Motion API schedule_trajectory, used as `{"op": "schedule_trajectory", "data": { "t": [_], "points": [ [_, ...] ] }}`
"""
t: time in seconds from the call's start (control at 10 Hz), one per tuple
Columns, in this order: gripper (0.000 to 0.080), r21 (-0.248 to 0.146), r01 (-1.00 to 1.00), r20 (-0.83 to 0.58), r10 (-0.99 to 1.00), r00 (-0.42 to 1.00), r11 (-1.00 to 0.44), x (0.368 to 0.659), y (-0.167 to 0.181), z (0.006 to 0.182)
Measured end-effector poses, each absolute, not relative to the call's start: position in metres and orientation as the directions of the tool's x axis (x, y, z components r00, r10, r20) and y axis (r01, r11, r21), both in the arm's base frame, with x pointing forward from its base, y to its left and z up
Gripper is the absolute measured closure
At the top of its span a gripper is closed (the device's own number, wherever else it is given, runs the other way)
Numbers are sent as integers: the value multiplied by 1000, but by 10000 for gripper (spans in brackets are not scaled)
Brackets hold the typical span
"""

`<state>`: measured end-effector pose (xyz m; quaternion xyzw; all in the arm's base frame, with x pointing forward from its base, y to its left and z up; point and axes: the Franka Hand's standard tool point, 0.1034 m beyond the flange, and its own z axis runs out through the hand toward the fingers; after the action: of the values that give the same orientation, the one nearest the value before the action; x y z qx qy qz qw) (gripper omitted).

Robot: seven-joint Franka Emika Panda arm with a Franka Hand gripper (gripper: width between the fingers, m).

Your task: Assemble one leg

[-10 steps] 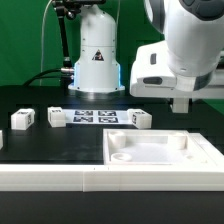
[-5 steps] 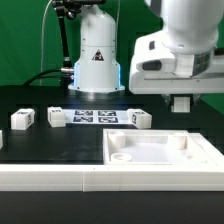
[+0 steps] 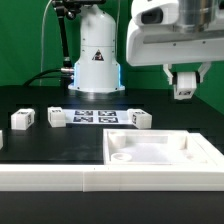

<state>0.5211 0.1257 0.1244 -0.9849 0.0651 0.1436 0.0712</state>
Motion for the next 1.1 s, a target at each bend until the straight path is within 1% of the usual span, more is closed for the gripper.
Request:
{"op": "schedule_trajectory", "data": {
  "t": [0.3,0.5,0.7,0.8,1.0,1.1],
  "points": [
    [509,-140,-128,-60,-121,991,-982,528,128,122],
    [509,-144,-85,92,-99,991,-986,543,119,121],
    [509,-113,19,253,-10,967,-993,562,113,129],
    [509,-100,59,355,20,935,-993,570,117,135],
    [509,-110,57,464,0,886,-992,568,119,133],
    [509,-109,58,462,1,887,-992,566,119,131]
  ]
}}
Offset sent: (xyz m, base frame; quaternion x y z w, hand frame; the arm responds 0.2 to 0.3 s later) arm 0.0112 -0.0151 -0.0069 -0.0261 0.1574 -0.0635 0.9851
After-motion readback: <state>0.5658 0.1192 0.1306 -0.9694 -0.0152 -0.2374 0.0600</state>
